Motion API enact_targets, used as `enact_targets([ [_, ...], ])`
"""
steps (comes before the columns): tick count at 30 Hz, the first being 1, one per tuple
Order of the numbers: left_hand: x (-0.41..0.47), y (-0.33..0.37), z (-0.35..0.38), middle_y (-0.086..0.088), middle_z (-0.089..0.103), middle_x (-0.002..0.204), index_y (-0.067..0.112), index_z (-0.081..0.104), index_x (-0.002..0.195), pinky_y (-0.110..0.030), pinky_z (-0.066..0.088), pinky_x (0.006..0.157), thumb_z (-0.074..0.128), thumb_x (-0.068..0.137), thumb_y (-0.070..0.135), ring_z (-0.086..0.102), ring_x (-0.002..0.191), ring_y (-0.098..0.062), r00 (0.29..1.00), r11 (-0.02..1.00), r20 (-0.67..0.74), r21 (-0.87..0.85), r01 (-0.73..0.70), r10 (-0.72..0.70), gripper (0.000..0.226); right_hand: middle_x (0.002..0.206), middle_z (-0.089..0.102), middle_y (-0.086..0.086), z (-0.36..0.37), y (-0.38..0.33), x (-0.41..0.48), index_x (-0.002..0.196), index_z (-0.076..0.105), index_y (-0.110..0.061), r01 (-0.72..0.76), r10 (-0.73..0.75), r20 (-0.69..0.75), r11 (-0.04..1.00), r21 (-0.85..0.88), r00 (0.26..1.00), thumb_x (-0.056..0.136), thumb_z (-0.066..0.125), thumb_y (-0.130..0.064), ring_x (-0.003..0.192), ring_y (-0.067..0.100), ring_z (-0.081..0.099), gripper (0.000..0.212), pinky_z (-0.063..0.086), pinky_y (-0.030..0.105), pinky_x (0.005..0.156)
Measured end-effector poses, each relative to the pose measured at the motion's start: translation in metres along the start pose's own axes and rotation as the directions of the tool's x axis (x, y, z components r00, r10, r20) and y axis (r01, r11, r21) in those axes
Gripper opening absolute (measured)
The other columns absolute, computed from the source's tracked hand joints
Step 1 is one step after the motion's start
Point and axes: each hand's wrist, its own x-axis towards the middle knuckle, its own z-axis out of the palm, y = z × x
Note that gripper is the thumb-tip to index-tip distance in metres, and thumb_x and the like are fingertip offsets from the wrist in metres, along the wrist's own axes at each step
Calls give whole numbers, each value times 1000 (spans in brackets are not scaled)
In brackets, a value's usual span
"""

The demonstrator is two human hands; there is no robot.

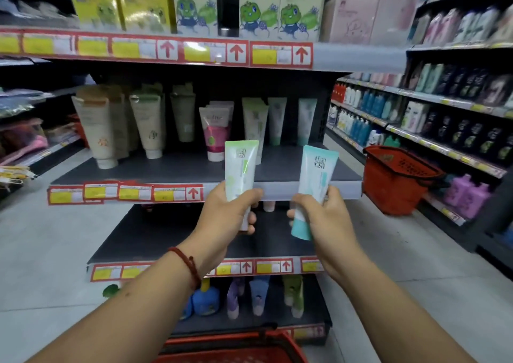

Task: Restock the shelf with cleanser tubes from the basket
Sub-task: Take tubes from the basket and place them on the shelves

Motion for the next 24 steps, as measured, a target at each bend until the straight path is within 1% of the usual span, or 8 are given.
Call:
enact_targets([
  [2,8,0,15,4,62,62,15,56,105,-30,45,49,68,95,14,50,55,-16,999,998,11,41,-37,36,16,105,68,-3,-6,-7,13,113,52,-22,36,-37,-24,998,-49,999,93,69,-16,79,13,73,26,61,36,72],
  [4,16,1,28,1,62,66,17,54,109,-31,48,51,67,95,15,53,55,-14,997,993,3,90,-74,74,19,105,67,-7,-12,-13,26,112,51,-24,68,-71,-32,994,-88,997,93,71,-19,84,13,71,28,61,32,70],
  [6,26,4,39,-5,60,73,17,54,111,-30,49,52,67,95,16,55,56,-13,993,985,-9,132,-113,115,21,105,67,-5,-18,-19,40,111,51,-26,85,-88,-28,992,-93,996,91,73,-18,84,18,72,31,61,37,71],
  [8,37,8,49,-9,60,76,15,54,112,-29,50,50,67,95,16,55,54,-14,988,978,-35,154,-144,151,22,104,69,-1,-22,-24,54,110,53,-24,92,-94,-17,991,-99,995,88,76,-14,75,18,70,33,61,41,69],
  [12,64,17,69,-11,63,77,14,58,107,-28,50,50,69,92,15,56,54,-16,979,971,-77,164,-172,187,19,104,69,8,-28,-32,88,113,55,-15,85,-88,-36,994,-74,996,85,76,-8,68,17,66,35,58,34,63],
  [14,79,23,79,-8,64,78,16,59,107,-28,50,51,70,92,17,57,56,-16,979,971,-67,155,-180,193,18,104,69,10,-30,-35,111,113,56,-13,82,-86,-55,993,-81,995,84,74,-7,67,19,66,34,57,35,63],
  [19,107,29,94,-4,69,88,25,59,109,-31,55,63,66,97,30,63,68,-14,982,963,10,195,-189,190,16,103,68,6,-30,-40,176,118,54,-16,100,-117,-72,976,-195,991,87,71,-20,87,21,67,35,52,32,65],
  [24,129,16,86,0,74,93,31,59,115,-20,57,59,64,97,39,72,74,-14,988,972,-32,186,-144,153,20,100,68,10,-12,-27,250,117,55,-10,117,-132,-35,954,-275,991,88,66,-33,84,22,68,38,45,19,44],
])
